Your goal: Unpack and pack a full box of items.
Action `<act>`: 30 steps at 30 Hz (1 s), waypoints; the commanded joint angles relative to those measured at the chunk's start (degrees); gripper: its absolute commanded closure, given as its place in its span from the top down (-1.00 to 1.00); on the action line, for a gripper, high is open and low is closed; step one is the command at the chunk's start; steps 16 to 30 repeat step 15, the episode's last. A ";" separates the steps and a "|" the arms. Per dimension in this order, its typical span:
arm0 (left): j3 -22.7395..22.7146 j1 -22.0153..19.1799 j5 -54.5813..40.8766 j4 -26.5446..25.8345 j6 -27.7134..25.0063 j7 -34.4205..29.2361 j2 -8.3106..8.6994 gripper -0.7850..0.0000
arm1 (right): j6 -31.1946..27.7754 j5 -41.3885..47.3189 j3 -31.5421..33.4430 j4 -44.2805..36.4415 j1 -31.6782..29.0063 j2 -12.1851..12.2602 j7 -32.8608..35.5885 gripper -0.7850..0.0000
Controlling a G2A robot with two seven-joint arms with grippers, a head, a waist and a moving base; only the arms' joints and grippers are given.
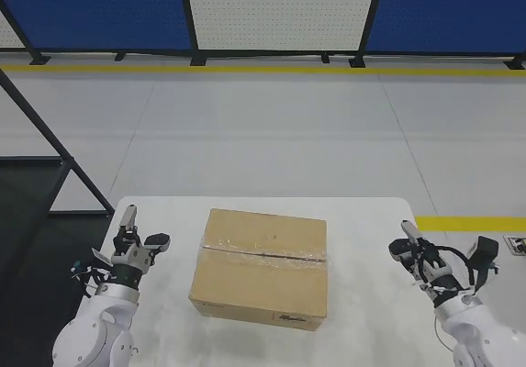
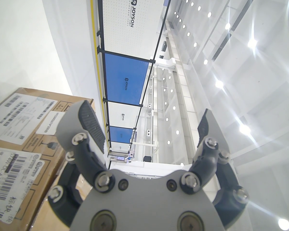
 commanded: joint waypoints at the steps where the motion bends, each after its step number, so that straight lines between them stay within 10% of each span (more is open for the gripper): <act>1: 0.00 0.00 0.00 0.00 0.00 0.00 0.00 1.00 | 0.00 0.00 0.00 0.00 0.00 0.00 0.00 0.36; 9: 0.00 0.00 0.00 0.00 0.00 0.00 0.00 1.00 | 0.00 0.00 0.00 0.00 0.00 0.00 -0.01 0.97; 30: 0.00 0.00 0.00 0.00 0.00 0.00 0.00 1.00 | 0.00 0.00 0.00 0.00 0.00 0.00 -0.01 1.00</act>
